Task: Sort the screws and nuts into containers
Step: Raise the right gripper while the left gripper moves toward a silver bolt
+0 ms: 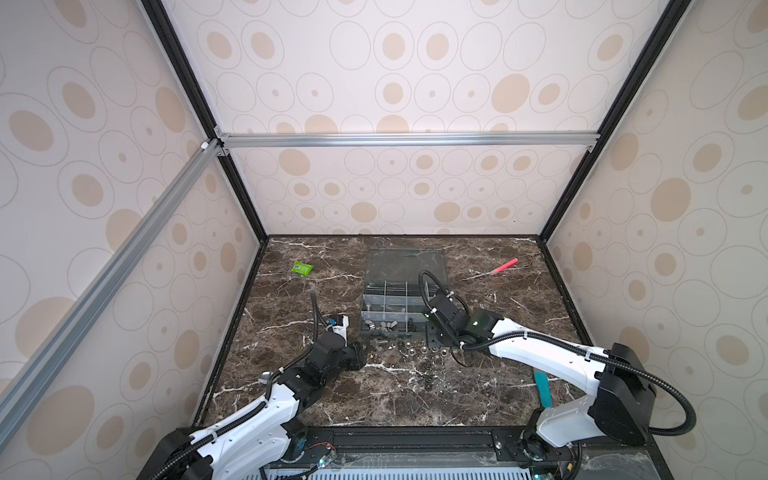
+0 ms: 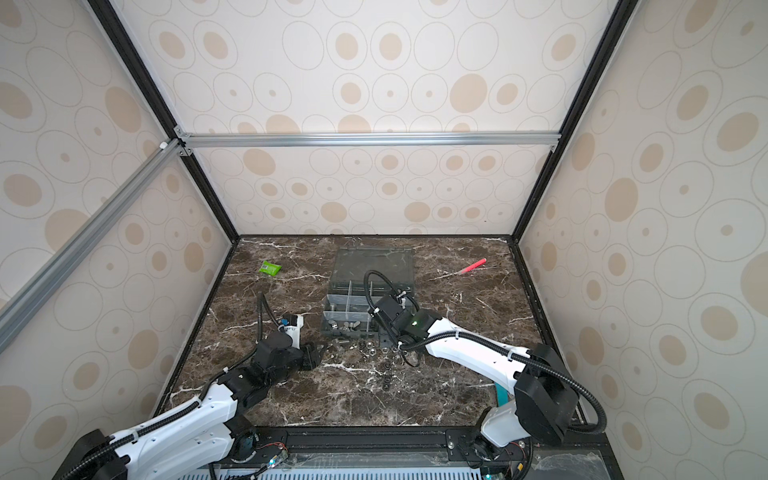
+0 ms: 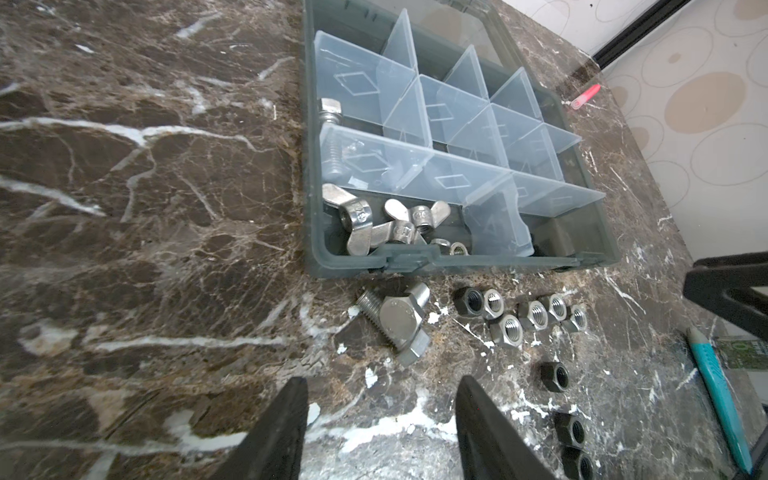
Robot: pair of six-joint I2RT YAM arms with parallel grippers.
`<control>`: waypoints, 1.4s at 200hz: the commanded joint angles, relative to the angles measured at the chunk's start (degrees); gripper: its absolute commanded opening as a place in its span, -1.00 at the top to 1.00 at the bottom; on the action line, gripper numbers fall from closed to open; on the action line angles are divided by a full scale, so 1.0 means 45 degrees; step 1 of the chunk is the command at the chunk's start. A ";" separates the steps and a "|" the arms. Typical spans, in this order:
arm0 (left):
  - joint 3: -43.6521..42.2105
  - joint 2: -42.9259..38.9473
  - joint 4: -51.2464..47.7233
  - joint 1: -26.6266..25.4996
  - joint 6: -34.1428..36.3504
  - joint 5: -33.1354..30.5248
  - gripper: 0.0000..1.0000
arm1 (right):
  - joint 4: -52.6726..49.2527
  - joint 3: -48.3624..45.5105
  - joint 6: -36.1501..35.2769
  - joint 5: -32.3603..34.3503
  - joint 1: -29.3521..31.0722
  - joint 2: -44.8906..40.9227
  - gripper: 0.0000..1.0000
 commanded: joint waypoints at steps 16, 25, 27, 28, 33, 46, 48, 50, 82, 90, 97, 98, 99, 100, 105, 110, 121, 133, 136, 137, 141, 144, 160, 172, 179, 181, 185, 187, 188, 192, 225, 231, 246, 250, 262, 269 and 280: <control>0.0629 0.0599 0.0801 0.0079 0.0275 0.0613 -0.15 | -0.0283 -0.0211 0.0491 0.0473 -0.0046 -0.0345 -0.05; 0.0606 0.0707 0.0961 0.0088 0.0255 0.0741 -0.15 | -0.0315 -0.0192 0.0495 0.0462 -0.0045 -0.0316 -0.05; 0.0608 0.0736 0.0991 0.0091 0.0269 0.0777 -0.15 | -0.0321 -0.0191 0.0517 0.0452 -0.0031 -0.0313 -0.05; 0.0608 0.0764 0.1003 0.0085 0.0261 0.0786 -0.15 | -0.0325 -0.0191 0.0524 0.0454 -0.0039 -0.0310 -0.05; 0.0608 0.0822 0.1064 0.0079 0.0272 0.0891 -0.15 | -0.0356 -0.0191 0.0549 0.0453 -0.0033 -0.0305 -0.05; 0.0659 0.1091 0.1152 0.0094 0.0253 0.1132 -0.16 | -0.0406 -0.0201 0.0655 0.0441 -0.0038 -0.0286 -0.05; 0.0665 0.1115 0.1151 0.0082 0.0239 0.1163 -0.16 | -0.0397 -0.0198 0.0664 0.0452 -0.0044 -0.0286 -0.05; 0.0691 0.1170 0.1151 0.0084 0.0235 0.1200 -0.16 | -0.0390 -0.0217 0.0681 0.0455 -0.0046 -0.0286 -0.05; 0.1120 0.1958 0.1016 0.0098 0.0200 0.1453 -0.16 | -0.0360 -0.0451 0.0923 0.0415 -0.0046 -0.0344 -0.05; 0.1207 0.2131 0.1034 0.0091 0.0211 0.1491 -0.17 | -0.0348 -0.0511 0.0987 0.0397 -0.0047 -0.0385 -0.05; 0.1266 0.2279 0.1099 0.0111 0.0226 0.1555 -0.17 | -0.0337 -0.0572 0.1031 0.0387 -0.0038 -0.0420 -0.05; 0.1269 0.2297 0.1106 0.0105 0.0220 0.1566 -0.17 | -0.0333 -0.0587 0.1035 0.0372 -0.0032 -0.0431 -0.05; 0.1271 0.2316 0.1119 0.0101 0.0217 0.1571 -0.17 | -0.0331 -0.0594 0.1047 0.0375 -0.0030 -0.0437 -0.05; 0.1281 0.2345 0.1125 0.0100 0.0226 0.1584 -0.17 | -0.0330 -0.0598 0.1052 0.0376 -0.0028 -0.0441 -0.05; 0.1319 0.2466 0.1198 0.0099 0.0249 0.1641 -0.18 | -0.0296 -0.0640 0.1074 0.0363 -0.0036 -0.0461 -0.05; 0.1358 0.2597 0.1256 0.0104 0.0273 0.1710 -0.18 | -0.0267 -0.0693 0.1111 0.0335 -0.0046 -0.0493 -0.05; 0.1508 0.2924 0.1327 0.0098 0.0367 0.1818 -0.19 | -0.0195 -0.0820 0.1170 0.0297 -0.0044 -0.0530 -0.05; 0.1740 0.3312 0.1259 0.0098 0.0472 0.1924 -0.19 | -0.0174 -0.0910 0.1237 0.0261 -0.0046 -0.0541 -0.05; 0.1809 0.3414 0.1231 0.0115 0.0496 0.1927 -0.19 | -0.0173 -0.0935 0.1252 0.0265 -0.0032 -0.0570 -0.05; 0.1824 0.3440 0.1220 0.0116 0.0511 0.1937 -0.19 | -0.0173 -0.0944 0.1253 0.0273 -0.0029 -0.0565 -0.05; 0.1892 0.3544 0.1192 0.0099 0.0535 0.1937 -0.19 | -0.0178 -0.0980 0.1286 0.0280 -0.0036 -0.0572 -0.05; 0.1955 0.3631 0.1159 0.0098 0.0562 0.1954 -0.18 | -0.0174 -0.0990 0.1314 0.0263 -0.0045 -0.0566 -0.05; 0.2139 0.3933 0.1160 0.0098 0.0679 0.1985 -0.18 | -0.0134 -0.1080 0.1334 0.0264 -0.0037 -0.0609 -0.05; 0.2189 0.4085 0.1313 0.0098 0.0742 0.2059 -0.18 | -0.0117 -0.1147 0.1364 0.0297 -0.0045 -0.0657 -0.05; 0.2209 0.4164 0.1416 0.0099 0.0779 0.2144 -0.18 | -0.0115 -0.1187 0.1396 0.0313 -0.0047 -0.0667 -0.05; 0.2224 0.4183 0.1432 0.0103 0.0795 0.2168 -0.18 | -0.0105 -0.1212 0.1401 0.0318 -0.0037 -0.0675 -0.05; 0.2245 0.4233 0.1479 0.0101 0.0817 0.2193 -0.18 | -0.0096 -0.1225 0.1437 0.0319 -0.0028 -0.0677 -0.05; 0.2248 0.4254 0.1487 0.0103 0.0834 0.2204 -0.18 | -0.0090 -0.1246 0.1446 0.0309 -0.0027 -0.0687 -0.05; 0.2248 0.4261 0.1495 0.0101 0.0837 0.2203 -0.18 | -0.0083 -0.1255 0.1447 0.0314 -0.0027 -0.0692 -0.05; 0.2263 0.4316 0.1502 0.0101 0.0844 0.2220 -0.18 | -0.0069 -0.1281 0.1460 0.0316 -0.0043 -0.0696 -0.05; 0.2415 0.4680 0.1373 0.0101 0.0995 0.1943 -0.17 | 0.0062 -0.1440 0.1617 0.0228 -0.0046 -0.0639 -0.05; 0.2452 0.4740 0.1333 0.0109 0.1033 0.1858 -0.17 | 0.0061 -0.1436 0.1634 0.0221 -0.0045 -0.0649 -0.05; 0.2546 0.4881 0.1151 0.0119 0.1074 0.1646 -0.15 | 0.0080 -0.1460 0.1659 0.0236 -0.0034 -0.0618 -0.05; 0.2560 0.4917 0.1099 0.0121 0.1092 0.1603 -0.15 | 0.0075 -0.1461 0.1674 0.0249 -0.0043 -0.0628 -0.05; 0.2582 0.5007 0.1034 0.0132 0.1125 0.1575 -0.14 | 0.0111 -0.1515 0.1711 0.0292 -0.0046 -0.0645 -0.05; 0.2572 0.5045 0.1062 0.0145 0.1133 0.1573 -0.14 | 0.0125 -0.1523 0.1732 0.0297 -0.0046 -0.0643 -0.05; 0.2561 0.5121 0.1160 0.0140 0.1167 0.1622 -0.13 | 0.0142 -0.1570 0.1761 0.0289 -0.0045 -0.0641 -0.05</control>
